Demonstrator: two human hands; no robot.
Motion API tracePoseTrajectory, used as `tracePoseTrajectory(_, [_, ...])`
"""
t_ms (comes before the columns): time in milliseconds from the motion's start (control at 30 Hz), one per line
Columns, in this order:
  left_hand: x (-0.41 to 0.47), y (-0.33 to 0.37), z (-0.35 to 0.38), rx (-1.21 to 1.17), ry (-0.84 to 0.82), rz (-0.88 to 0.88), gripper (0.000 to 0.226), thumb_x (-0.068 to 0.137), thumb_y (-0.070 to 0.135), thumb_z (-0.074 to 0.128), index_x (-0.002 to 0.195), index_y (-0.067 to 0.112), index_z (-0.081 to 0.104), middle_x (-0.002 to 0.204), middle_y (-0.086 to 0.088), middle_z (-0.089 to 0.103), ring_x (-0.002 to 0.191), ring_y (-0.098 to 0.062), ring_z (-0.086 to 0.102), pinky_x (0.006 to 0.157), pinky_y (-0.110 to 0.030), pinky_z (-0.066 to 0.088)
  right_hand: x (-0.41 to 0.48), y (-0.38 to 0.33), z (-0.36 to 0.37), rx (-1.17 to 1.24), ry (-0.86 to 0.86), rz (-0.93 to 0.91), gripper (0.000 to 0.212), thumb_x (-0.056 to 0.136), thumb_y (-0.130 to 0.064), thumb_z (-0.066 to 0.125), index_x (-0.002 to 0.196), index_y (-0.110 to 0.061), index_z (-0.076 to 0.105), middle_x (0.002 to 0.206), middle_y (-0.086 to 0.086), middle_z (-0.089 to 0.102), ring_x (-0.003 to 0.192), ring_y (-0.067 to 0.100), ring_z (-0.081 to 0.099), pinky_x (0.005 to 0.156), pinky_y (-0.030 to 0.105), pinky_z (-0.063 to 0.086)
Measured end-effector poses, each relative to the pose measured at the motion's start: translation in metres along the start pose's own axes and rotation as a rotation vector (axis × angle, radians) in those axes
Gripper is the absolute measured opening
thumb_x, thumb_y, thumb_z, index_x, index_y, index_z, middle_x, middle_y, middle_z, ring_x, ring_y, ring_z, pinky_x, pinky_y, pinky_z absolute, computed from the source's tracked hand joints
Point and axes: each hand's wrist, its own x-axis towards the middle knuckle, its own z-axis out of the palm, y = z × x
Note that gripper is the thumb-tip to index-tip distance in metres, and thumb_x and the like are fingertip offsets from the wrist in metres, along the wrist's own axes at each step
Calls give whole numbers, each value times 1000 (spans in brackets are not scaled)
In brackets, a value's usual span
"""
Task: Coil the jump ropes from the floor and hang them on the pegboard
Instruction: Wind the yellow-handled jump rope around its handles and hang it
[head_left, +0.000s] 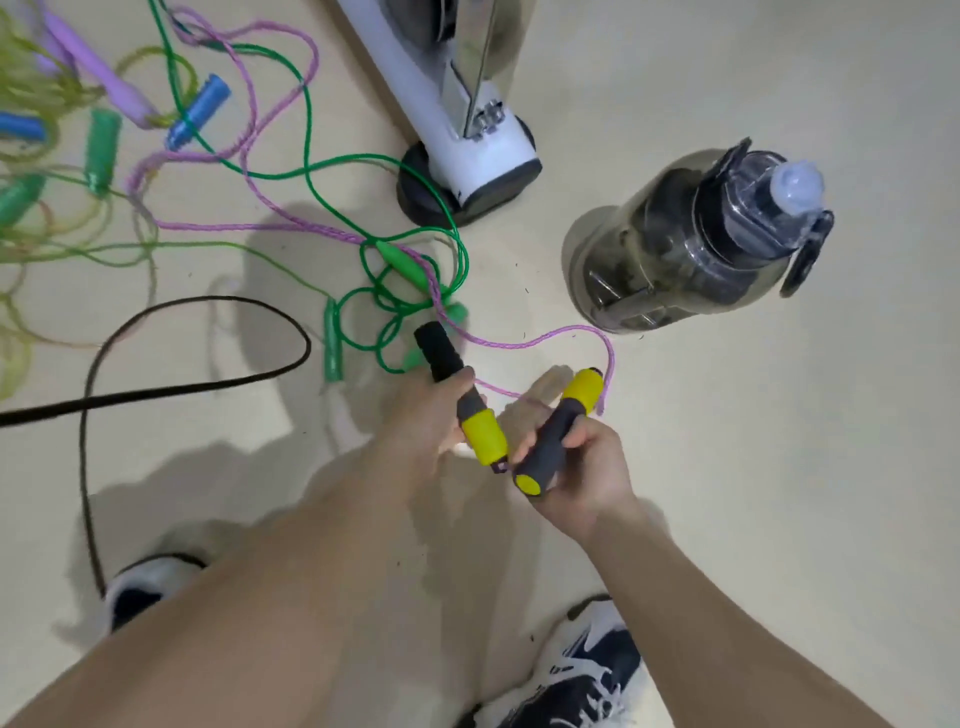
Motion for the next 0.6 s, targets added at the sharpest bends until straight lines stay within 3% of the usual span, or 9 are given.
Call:
tracePoseTrajectory(67, [-55, 32, -3, -407, -131, -14, 13, 93, 10, 56, 104, 4, 55, 97, -14, 57, 85, -20, 60, 58, -22, 55, -42, 3, 12, 200, -92, 109, 37, 56, -8, 39, 89, -5, 54, 78, 3, 49, 45, 15, 47, 43, 22, 44])
tracePoseTrajectory(167, [-146, 83, -14, -502, -150, 199, 20, 80, 4, 64, 99, 13, 64, 96, -7, 63, 93, -18, 61, 82, -28, 52, -116, 2, 30, 275, -154, 199, 52, 61, -13, 35, 105, 1, 58, 82, 5, 49, 43, 12, 49, 41, 18, 44])
tracePoseTrajectory(233, [-205, 111, -23, -411, -101, 336, 27, 67, 4, 74, 88, 21, 71, 91, 0, 66, 90, -14, 61, 86, -27, 48, -174, 3, 52, 276, -221, 277, 55, 62, -10, 37, 112, 5, 56, 82, 10, 50, 44, 16, 52, 41, 19, 46])
tracePoseTrajectory(300, [-266, 135, -27, -141, 44, 486, 34, 55, 5, 78, 83, 25, 74, 86, 2, 69, 85, -14, 61, 84, -26, 50, -234, 2, 85, 205, -231, 303, 54, 60, -6, 42, 110, 8, 56, 84, 14, 51, 49, 18, 51, 38, 20, 46])
tracePoseTrajectory(367, [-331, 154, -24, 26, 78, 558, 42, 60, -2, 76, 89, 28, 75, 88, -2, 70, 83, -12, 59, 79, -23, 49, -293, 3, 124, 99, -227, 261, 48, 61, -7, 44, 104, 9, 57, 88, 15, 52, 62, 18, 49, 39, 18, 46])
tracePoseTrajectory(467, [-437, 178, -14, 234, 105, 703, 52, 68, -8, 73, 97, 34, 73, 89, -9, 66, 74, -10, 57, 70, -16, 46, -385, 10, 184, -129, -268, 185, 34, 71, -14, 56, 101, 2, 59, 102, 15, 54, 88, 23, 50, 74, 24, 48])
tracePoseTrajectory(533, [-499, 194, -11, 386, 149, 800, 61, 71, -9, 62, 99, 44, 69, 93, 7, 64, 81, -5, 60, 71, -12, 46, -450, 15, 215, -366, -338, 163, 23, 79, -23, 58, 96, -8, 63, 101, 10, 55, 88, 25, 54, 77, 35, 46])
tracePoseTrajectory(600, [-555, 216, -13, 306, 145, 770, 63, 72, -4, 50, 95, 51, 70, 95, 17, 69, 89, -4, 64, 76, -15, 49, -510, 15, 233, -533, -408, 164, 15, 78, -21, 64, 92, -17, 68, 97, 7, 60, 85, 26, 59, 82, 44, 47])
